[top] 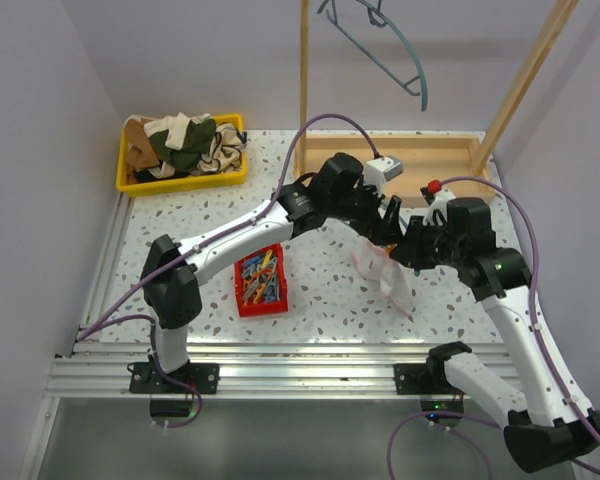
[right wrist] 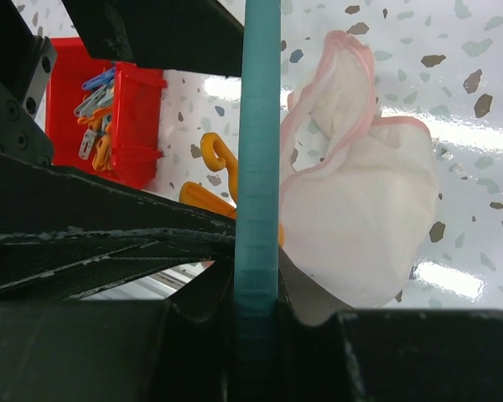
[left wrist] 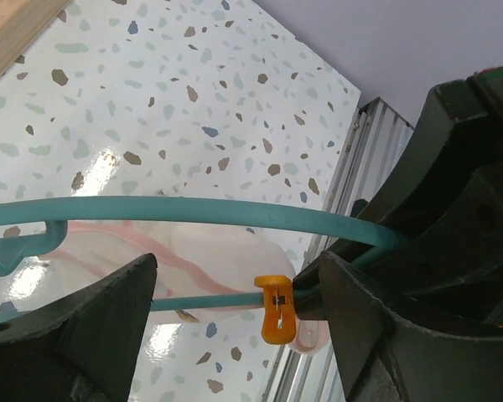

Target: Remove the underwear clipped to the hanger

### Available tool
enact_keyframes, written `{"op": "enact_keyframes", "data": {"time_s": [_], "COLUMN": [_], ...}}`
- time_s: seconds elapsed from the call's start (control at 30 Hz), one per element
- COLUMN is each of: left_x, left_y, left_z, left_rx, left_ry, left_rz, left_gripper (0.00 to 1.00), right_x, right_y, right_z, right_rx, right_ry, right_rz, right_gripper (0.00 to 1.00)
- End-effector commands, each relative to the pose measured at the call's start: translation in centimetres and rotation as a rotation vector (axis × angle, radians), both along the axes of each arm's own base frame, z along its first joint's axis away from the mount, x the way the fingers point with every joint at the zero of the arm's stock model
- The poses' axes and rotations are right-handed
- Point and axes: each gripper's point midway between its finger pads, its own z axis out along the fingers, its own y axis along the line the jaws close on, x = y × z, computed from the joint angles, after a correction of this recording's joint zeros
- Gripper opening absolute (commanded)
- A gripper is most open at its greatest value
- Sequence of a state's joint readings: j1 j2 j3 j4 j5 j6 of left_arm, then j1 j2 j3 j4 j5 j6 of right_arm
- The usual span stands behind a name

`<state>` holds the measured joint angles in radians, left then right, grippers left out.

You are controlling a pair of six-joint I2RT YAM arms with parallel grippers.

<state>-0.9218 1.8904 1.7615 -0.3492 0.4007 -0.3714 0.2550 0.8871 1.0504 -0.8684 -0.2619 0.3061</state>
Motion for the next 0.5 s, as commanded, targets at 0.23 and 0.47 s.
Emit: {"op": "enact_keyframes", "data": {"time_s": [0.23, 0.47], "left_x": [-3.3, -3.0], "left_y": [-1.0, -1.1], "left_z": [-1.0, -1.9], "left_rx": [0.018, 0.036], "left_ry": [0.001, 0.000], "left_rz": [-0.128, -0.119], "left_gripper": [0.60, 0.49], "right_x": [1.9, 1.6], "right_y": [1.0, 1.5], "right_z": [5.2, 5.5], "right_rx": [0.112, 0.137], "right_ry": [-0.186, -0.178], "right_rz": [-0.024, -0.005], "right_gripper": [0.00, 0.00]}}
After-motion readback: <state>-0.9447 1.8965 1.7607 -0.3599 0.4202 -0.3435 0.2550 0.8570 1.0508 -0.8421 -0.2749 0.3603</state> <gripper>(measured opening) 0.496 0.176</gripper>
